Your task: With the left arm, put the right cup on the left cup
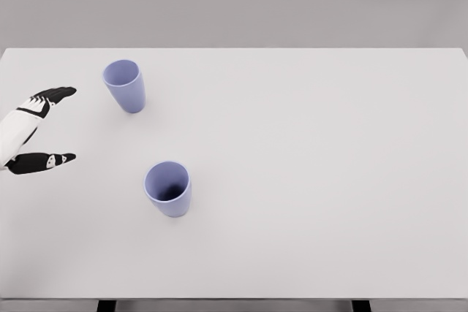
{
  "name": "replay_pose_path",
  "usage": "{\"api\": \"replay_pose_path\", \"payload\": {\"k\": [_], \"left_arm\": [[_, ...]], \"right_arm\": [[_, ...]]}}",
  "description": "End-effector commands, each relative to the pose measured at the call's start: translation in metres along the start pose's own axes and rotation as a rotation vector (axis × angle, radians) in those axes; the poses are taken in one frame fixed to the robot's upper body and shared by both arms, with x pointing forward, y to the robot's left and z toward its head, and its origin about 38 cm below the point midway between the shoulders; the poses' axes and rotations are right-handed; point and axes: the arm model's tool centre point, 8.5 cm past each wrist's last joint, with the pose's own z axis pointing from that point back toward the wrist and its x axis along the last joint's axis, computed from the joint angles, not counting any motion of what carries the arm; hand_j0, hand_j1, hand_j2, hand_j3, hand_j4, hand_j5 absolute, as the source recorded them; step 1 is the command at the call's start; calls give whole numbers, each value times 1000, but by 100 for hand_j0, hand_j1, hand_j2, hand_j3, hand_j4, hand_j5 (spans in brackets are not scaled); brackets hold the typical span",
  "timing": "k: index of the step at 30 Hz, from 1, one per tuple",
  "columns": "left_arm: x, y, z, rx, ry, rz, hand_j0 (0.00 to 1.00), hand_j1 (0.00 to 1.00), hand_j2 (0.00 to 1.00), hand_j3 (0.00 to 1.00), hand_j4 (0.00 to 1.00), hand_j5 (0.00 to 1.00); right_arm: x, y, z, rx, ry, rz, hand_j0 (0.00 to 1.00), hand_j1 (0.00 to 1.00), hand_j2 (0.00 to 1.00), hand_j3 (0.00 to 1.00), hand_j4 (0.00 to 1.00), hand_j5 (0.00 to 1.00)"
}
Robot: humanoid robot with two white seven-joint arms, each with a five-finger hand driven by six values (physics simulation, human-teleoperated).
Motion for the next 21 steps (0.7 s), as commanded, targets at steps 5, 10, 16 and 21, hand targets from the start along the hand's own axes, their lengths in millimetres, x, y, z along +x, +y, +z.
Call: {"api": "replay_pose_path", "payload": {"k": [5, 10, 16, 21], "left_arm": [[3, 1, -1, 6, -9, 1, 100, 100, 100, 100, 100, 100], [7, 4, -3, 20, -23, 6, 100, 100, 100, 100, 100, 100], [22, 20, 3, 63, -54, -32, 100, 100, 100, 100, 100, 100], [31, 10, 6, 60, -144, 222, 100, 100, 100, 100, 100, 100]], "right_arm": [[0, 0, 0, 0, 0, 0, 100, 100, 100, 100, 100, 100], [0, 0, 0, 0, 0, 0, 100, 100, 100, 100, 100, 100], [0, 0, 0, 0, 0, 0, 100, 100, 100, 100, 100, 100], [0, 0, 0, 0, 0, 0, 100, 100, 100, 100, 100, 100]]}}
